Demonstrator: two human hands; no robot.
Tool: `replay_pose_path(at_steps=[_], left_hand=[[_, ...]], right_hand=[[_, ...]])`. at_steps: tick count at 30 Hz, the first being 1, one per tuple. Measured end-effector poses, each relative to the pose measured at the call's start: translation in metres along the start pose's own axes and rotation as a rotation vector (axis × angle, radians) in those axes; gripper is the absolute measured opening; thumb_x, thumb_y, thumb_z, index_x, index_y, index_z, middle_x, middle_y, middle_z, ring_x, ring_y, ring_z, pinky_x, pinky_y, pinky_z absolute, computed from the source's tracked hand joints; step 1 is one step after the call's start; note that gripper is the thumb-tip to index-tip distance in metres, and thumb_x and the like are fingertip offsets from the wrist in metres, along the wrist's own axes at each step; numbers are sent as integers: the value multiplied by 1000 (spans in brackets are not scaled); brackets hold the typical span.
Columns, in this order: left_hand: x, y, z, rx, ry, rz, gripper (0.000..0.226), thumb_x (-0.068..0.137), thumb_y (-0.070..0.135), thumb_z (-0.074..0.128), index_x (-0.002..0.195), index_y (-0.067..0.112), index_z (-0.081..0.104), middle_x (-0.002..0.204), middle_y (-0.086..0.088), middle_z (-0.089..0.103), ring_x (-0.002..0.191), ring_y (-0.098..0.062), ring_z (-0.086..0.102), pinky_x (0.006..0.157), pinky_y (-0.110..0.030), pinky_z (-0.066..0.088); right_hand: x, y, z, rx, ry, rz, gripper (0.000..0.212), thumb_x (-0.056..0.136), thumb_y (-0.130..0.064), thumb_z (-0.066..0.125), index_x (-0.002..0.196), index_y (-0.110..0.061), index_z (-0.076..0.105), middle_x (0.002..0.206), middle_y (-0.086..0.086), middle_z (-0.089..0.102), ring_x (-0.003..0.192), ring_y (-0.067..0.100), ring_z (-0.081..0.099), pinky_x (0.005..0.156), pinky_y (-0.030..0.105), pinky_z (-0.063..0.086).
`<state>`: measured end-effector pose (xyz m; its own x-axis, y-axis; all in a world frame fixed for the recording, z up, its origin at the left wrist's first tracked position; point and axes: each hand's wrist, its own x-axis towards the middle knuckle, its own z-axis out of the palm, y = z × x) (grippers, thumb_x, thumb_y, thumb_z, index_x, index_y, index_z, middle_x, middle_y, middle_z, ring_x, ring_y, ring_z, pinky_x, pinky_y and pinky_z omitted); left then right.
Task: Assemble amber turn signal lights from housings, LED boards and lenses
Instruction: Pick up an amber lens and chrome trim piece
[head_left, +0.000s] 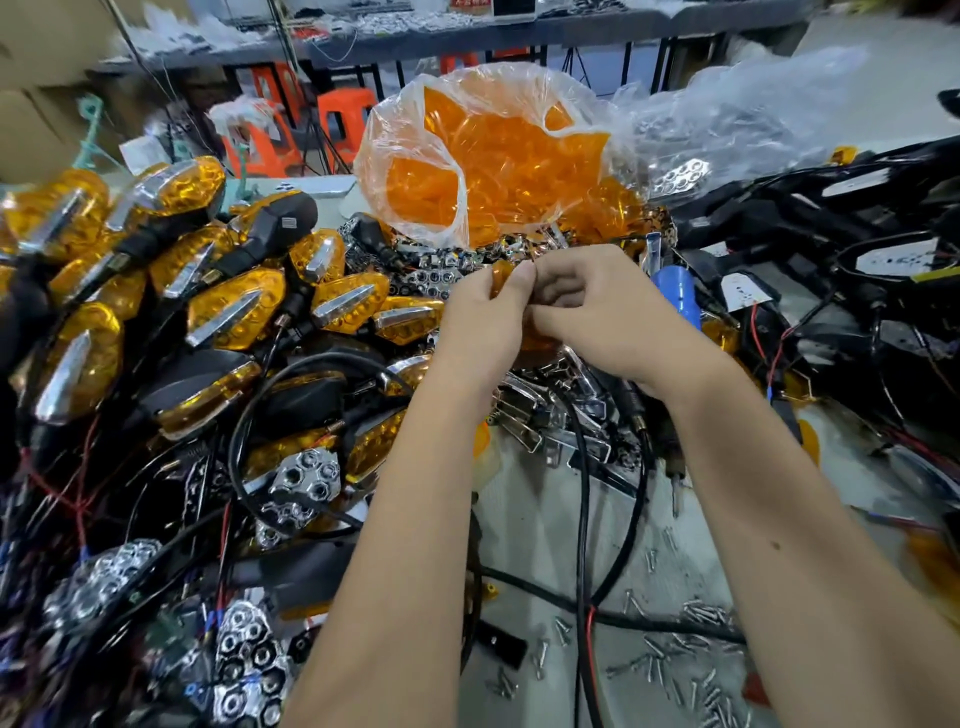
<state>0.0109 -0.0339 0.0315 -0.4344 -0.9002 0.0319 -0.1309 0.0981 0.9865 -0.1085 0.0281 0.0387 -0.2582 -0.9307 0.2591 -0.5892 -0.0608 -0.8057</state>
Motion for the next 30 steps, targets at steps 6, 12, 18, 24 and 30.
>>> replay_pose_path(at_steps=[6,12,18,24,30], left_hand=[[-10,-11,-20,183,196,47,9,101,16,58,93,15,58,95,-11,72,69,-25,73,57,-38,56],[-25,-17,-22,67,133,15,25,91,1,68,105,15,52,89,-11,75,52,-20,71,51,-31,55],[-38,-15,7,62,-113,-67,47,93,0,63,126,29,46,99,-14,72,57,-25,73,48,-29,52],[-54,-10,40,109,-273,58,28,101,0,53,115,23,54,64,-3,71,43,-20,61,37,-25,42],[-70,-11,48,76,-325,132,23,112,14,38,114,19,60,70,-11,72,43,-23,53,37,-25,36]], right_hand=[[-8,1,0,-103,10,51,11,93,-28,77,91,-18,76,79,2,74,72,16,69,75,41,60],[-21,-3,-8,-222,28,108,7,93,-27,76,89,-21,74,75,-1,73,74,17,71,74,36,60],[-48,-4,-31,-345,-116,190,19,95,-29,75,80,-18,71,64,2,71,55,13,67,54,29,54],[-80,0,-65,-387,-321,377,17,96,-22,73,85,-8,70,64,7,73,51,15,67,47,24,55],[-103,-8,-83,-338,-479,448,9,92,-8,76,82,-9,75,64,6,73,56,18,71,49,23,54]])
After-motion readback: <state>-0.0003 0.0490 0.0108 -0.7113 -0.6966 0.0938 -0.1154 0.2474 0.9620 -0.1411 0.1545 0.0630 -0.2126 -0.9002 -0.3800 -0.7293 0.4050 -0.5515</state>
